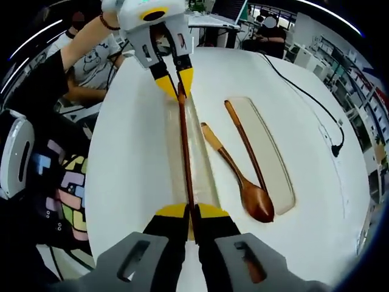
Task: Arrange the utensils inside the cutlery case until each visible utensil rests in its matching compartment.
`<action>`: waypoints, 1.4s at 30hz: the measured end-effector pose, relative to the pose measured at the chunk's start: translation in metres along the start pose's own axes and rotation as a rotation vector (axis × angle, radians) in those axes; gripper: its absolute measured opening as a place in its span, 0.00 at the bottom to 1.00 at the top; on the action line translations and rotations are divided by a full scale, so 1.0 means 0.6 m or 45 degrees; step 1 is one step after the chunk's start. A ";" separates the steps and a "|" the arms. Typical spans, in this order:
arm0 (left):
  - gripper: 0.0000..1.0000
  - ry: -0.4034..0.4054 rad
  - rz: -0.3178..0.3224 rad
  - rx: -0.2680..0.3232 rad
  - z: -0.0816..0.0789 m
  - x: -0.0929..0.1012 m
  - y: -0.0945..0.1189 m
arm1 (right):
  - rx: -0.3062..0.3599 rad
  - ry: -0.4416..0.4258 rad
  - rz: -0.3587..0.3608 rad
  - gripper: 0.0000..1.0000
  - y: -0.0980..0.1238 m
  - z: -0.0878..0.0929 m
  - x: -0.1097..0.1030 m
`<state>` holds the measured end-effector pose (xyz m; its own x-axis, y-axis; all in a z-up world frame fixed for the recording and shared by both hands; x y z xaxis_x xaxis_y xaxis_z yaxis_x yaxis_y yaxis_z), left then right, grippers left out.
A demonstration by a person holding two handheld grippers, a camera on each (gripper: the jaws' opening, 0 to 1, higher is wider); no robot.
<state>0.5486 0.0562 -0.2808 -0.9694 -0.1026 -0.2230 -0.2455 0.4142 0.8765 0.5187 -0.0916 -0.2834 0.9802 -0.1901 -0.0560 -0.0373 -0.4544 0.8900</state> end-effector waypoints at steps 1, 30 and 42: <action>0.07 0.000 0.004 -0.005 0.002 0.002 -0.002 | -0.002 -0.001 -0.003 0.02 -0.003 0.000 -0.001; 0.08 0.189 0.037 -0.061 0.008 0.015 -0.023 | -0.161 -0.073 0.007 0.04 -0.029 0.018 0.023; 0.08 0.162 -0.039 -0.050 0.010 -0.001 -0.021 | -0.137 -0.057 0.021 0.04 -0.034 0.019 0.028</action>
Point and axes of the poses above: the point that each gripper's makers call its tool centre point, and the gripper's own axes: y roughly backward along the fingers, x roughly to its right, z roughly out of its underside, the point moved 1 cm from there along y, roughly backward along the fingers, and after that the axes turned 4 degrees about -z, right-handed, at the moved point
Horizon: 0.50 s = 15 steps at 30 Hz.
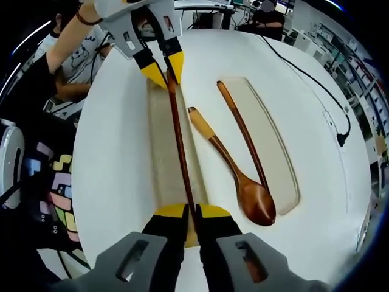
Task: Arrange the utensils inside the cutlery case until each visible utensil rests in its matching compartment.
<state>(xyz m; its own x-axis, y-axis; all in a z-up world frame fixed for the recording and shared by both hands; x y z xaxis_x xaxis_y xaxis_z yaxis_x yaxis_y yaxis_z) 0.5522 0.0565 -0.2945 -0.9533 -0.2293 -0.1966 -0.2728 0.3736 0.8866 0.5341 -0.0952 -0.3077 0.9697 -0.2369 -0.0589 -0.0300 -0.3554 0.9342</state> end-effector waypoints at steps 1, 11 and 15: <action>0.08 -0.003 -0.003 -0.001 0.000 -0.001 0.000 | -0.005 0.016 0.014 0.04 0.001 0.001 0.003; 0.12 -0.051 -0.048 0.031 -0.003 0.000 -0.008 | 0.013 0.045 0.030 0.04 0.013 0.000 -0.002; 0.09 -0.062 -0.067 0.036 -0.006 -0.002 -0.009 | 0.035 0.050 0.028 0.04 0.020 -0.001 -0.002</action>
Point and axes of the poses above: the point that each gripper's makers call its tool centre point, and the gripper's own axes: y roughly backward along the fingers, x roughly to its right, z roughly out of its underside, the point moved 1 cm from there along y, roughly backward along the fingers, and after that the axes turned 4 degrees about -z, right-handed, at the moved point
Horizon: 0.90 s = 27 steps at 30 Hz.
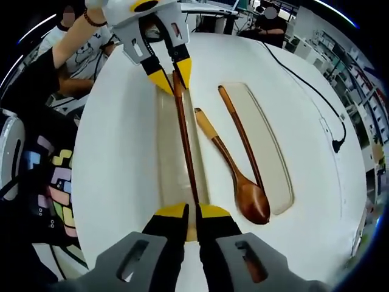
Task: Arrange the utensils inside the cutlery case until each visible utensil rests in its matching compartment.
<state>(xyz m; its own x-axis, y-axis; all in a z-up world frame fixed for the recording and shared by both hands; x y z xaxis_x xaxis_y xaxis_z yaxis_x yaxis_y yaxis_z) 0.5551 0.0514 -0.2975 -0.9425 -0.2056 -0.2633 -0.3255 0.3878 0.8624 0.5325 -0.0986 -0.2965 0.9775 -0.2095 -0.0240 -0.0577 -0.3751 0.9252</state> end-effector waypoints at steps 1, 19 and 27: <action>0.09 0.003 0.001 0.002 -0.001 0.000 0.000 | 0.005 -0.002 0.004 0.04 0.001 0.000 0.001; 0.15 -0.038 -0.067 0.079 -0.012 -0.012 0.011 | 0.101 -0.007 0.032 0.04 0.013 -0.015 0.007; 0.15 -0.022 -0.125 0.136 -0.033 -0.040 0.017 | 0.124 -0.006 0.052 0.04 0.023 -0.018 0.013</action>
Point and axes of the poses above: the point that each gripper's makers call its tool centre point, and the gripper's own axes: y roughly backward along the fingers, x roughly to its right, z roughly out of its underside, the point moved 1 cm from there along y, roughly backward along the fingers, and after that the axes turned 4 degrees about -z, right-handed, at the moved point
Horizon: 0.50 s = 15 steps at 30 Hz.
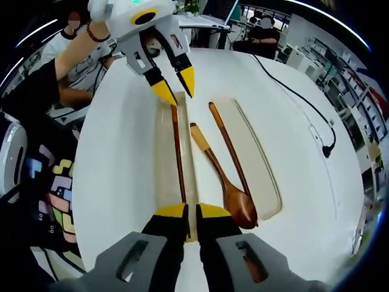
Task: Arrange the utensils inside the cutlery case until each visible utensil rests in its matching compartment.
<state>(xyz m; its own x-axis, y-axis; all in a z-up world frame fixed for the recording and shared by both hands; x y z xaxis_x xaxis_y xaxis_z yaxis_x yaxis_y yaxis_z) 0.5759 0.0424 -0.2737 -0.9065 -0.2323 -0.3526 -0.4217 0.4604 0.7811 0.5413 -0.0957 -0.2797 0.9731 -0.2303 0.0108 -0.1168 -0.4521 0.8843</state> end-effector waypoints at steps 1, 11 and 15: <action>0.15 -0.007 -0.013 0.001 -0.002 -0.005 -0.002 | -0.003 0.002 0.002 0.05 0.001 0.001 0.001; 0.17 -0.125 -0.107 -0.072 0.007 -0.056 -0.028 | 0.006 0.033 0.167 0.07 0.001 -0.001 0.070; 0.17 -0.103 -0.088 -0.101 0.016 -0.049 -0.050 | 0.009 0.054 0.182 0.08 -0.007 -0.007 0.085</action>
<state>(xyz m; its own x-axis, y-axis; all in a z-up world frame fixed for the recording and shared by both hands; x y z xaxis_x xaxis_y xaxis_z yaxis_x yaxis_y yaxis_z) 0.6150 0.0433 -0.2918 -0.8751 -0.1898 -0.4452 -0.4836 0.3759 0.7905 0.5926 -0.1020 -0.2810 0.9539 -0.2561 0.1564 -0.2562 -0.4231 0.8691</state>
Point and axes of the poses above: the point that each gripper's makers call its tool centre point, and the gripper's own axes: y roughly backward along the fingers, x roughly to its right, z roughly out of its underside, the point moved 1 cm from there along y, roughly backward along the fingers, and after that the axes turned 4 degrees about -z, right-handed, at the moved point
